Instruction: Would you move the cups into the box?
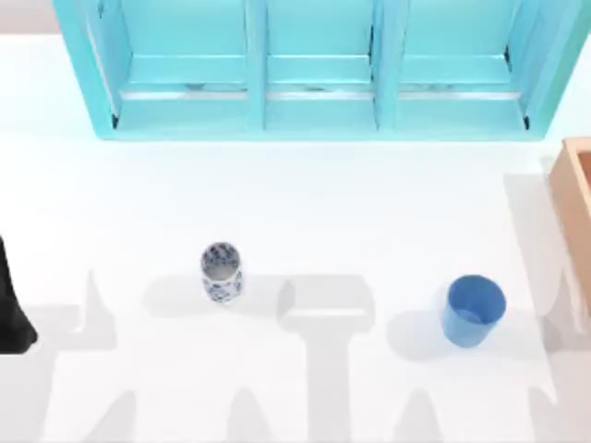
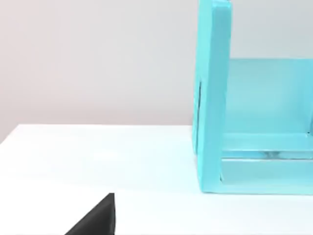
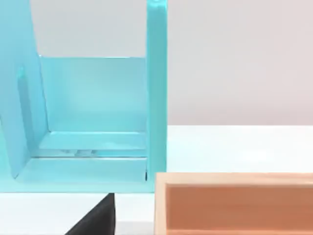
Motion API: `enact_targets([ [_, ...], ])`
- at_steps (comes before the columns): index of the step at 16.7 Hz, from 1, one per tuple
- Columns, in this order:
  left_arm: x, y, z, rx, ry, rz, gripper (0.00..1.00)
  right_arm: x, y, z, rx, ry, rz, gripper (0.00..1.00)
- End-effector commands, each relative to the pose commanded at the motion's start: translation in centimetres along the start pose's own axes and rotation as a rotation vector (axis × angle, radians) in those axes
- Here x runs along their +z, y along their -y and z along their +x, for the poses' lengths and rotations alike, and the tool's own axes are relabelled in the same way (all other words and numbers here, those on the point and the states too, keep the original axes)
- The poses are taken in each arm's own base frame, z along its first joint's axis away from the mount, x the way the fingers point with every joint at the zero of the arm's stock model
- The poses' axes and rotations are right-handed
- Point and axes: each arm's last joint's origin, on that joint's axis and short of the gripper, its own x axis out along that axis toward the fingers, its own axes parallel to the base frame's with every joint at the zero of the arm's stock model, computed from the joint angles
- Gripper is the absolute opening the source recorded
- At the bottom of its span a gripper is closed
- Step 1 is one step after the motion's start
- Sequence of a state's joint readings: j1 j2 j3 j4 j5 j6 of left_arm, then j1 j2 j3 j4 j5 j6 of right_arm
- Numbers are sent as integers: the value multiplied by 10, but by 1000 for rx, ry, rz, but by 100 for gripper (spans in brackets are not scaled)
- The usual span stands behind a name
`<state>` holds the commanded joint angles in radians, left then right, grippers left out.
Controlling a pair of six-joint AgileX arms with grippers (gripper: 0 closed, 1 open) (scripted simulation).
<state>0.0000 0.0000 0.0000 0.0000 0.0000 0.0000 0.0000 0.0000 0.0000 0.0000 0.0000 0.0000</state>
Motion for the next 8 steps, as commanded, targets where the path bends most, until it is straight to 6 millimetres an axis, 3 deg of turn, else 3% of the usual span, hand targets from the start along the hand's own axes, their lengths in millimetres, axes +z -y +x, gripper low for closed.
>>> enact_targets([
  [4, 0, 0, 0, 0, 0, 0, 100, 5, -1, 0, 8, -18, 9, 100],
  [8, 0, 0, 0, 0, 0, 0, 100, 37, -8, 4, 55, -125, 61, 100],
])
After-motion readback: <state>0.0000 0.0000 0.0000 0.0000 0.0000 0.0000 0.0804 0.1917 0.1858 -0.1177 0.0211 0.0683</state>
